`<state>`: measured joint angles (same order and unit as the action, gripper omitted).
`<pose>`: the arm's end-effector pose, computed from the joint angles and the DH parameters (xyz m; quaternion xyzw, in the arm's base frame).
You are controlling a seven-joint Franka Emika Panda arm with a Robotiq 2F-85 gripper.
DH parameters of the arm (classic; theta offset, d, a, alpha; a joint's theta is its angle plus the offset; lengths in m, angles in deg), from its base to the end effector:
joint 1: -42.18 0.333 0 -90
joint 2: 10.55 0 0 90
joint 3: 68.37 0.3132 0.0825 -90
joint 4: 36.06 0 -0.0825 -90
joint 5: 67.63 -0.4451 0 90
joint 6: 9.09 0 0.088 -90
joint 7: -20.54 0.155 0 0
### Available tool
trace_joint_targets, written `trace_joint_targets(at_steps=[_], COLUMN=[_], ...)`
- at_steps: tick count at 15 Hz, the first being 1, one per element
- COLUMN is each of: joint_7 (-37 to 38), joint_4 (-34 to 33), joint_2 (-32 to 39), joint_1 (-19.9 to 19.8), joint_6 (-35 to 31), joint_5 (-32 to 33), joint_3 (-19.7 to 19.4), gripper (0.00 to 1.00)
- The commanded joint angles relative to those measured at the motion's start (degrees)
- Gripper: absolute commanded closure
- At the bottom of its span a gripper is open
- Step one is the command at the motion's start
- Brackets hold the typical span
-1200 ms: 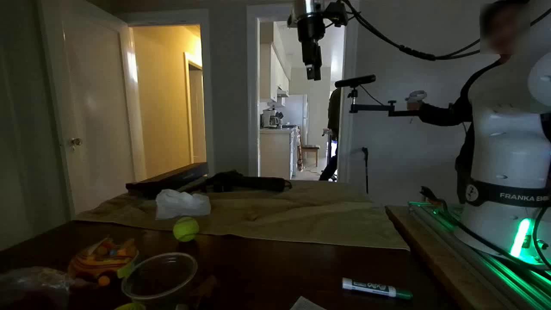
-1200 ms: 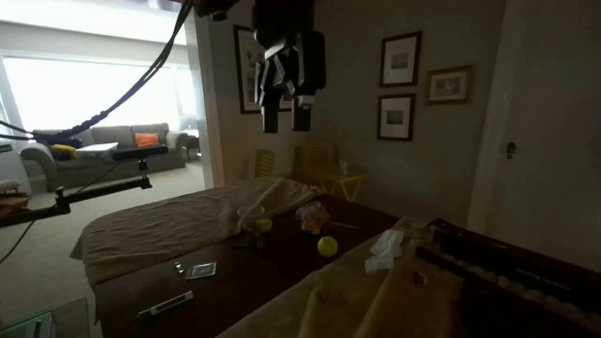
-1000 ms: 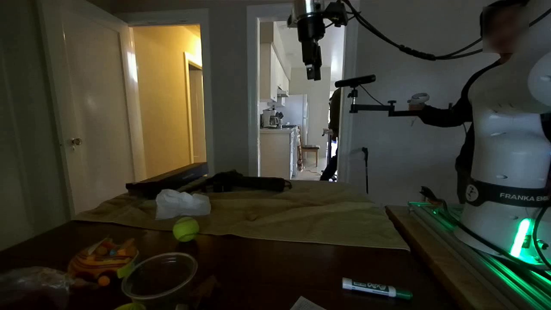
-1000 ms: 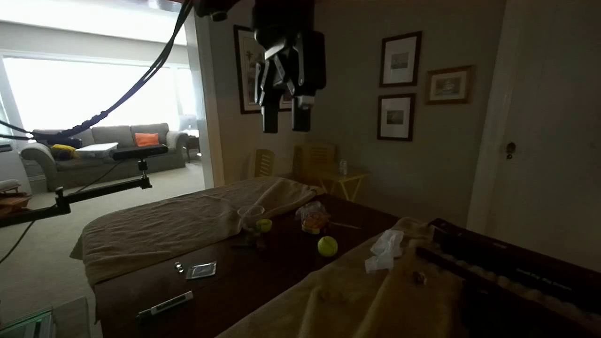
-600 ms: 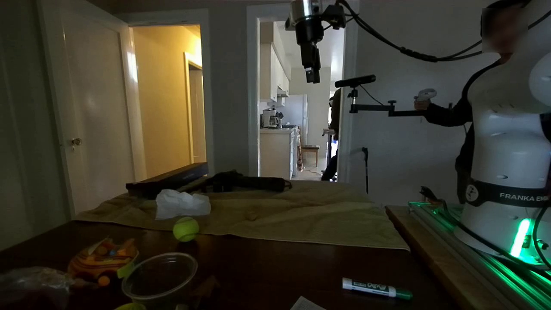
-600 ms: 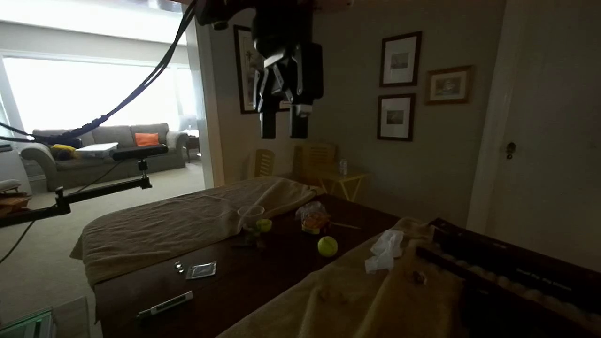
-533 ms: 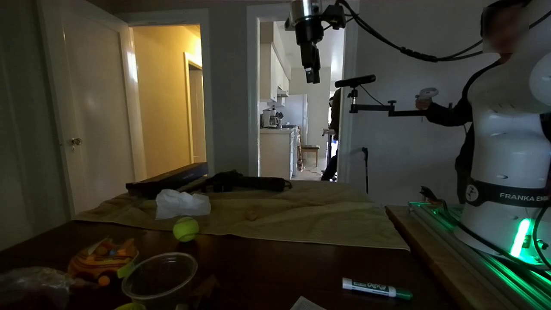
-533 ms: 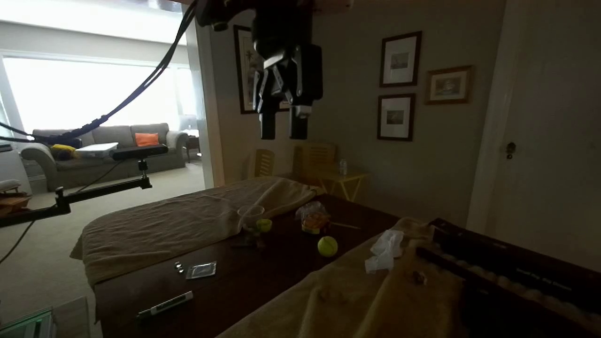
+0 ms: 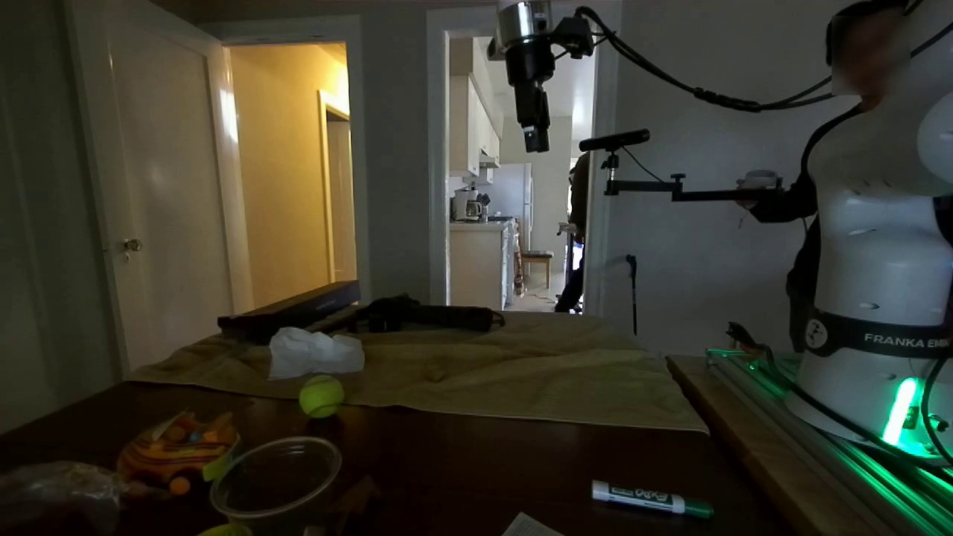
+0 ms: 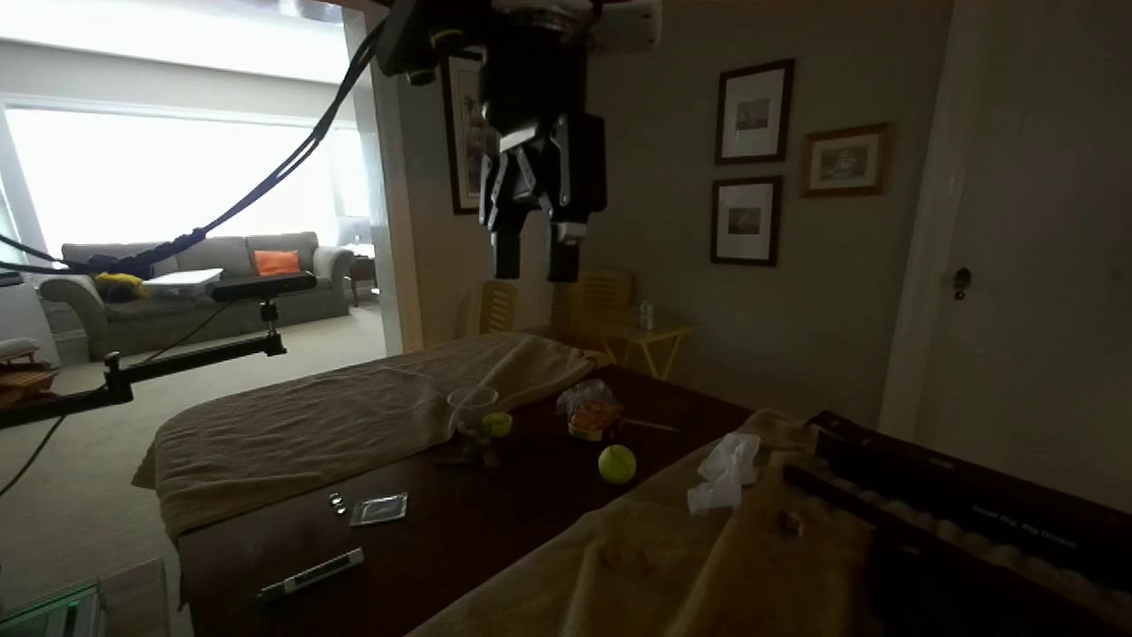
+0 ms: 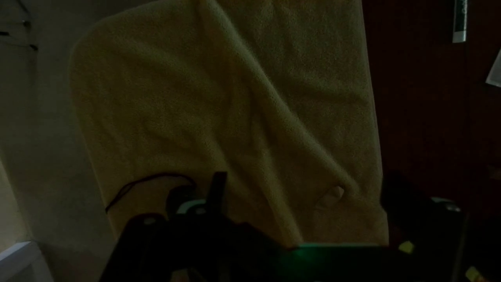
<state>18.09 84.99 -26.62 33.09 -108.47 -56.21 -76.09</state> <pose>0.4869 -0.1779 0.4589 0.9906 -0.1000 -0.0617 0.0695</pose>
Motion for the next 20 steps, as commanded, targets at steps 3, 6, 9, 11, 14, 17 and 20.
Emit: trace_joint_targets(at_steps=[3, 6, 9, 11, 14, 17, 20], joint_7=[6.8, 10.54, 15.02, 18.83, 24.36, 22.76, 23.62], joint_4=[4.35, 5.73, 6.53, 7.16, 7.18, 6.63, 6.54], joint_2=[1.64, 3.4, 4.94, 5.53, 6.43, 6.5, 7.0], joint_1=[1.17, 1.89, 3.0, 3.98, 5.57, 6.61, 6.51], joint_6=[-7.98, -11.36, -13.92, -15.07, -14.07, -12.86, -13.43], joint_5=[1.68, 2.14, 2.42, 1.09, -3.03, -8.32, -6.39], joint_3=[2.42, 4.15, 6.25, 7.57, 8.85, 8.43, 8.87], gripper=[0.0, 0.0, 0.0, 0.0, 0.0, 0.0, 0.0])
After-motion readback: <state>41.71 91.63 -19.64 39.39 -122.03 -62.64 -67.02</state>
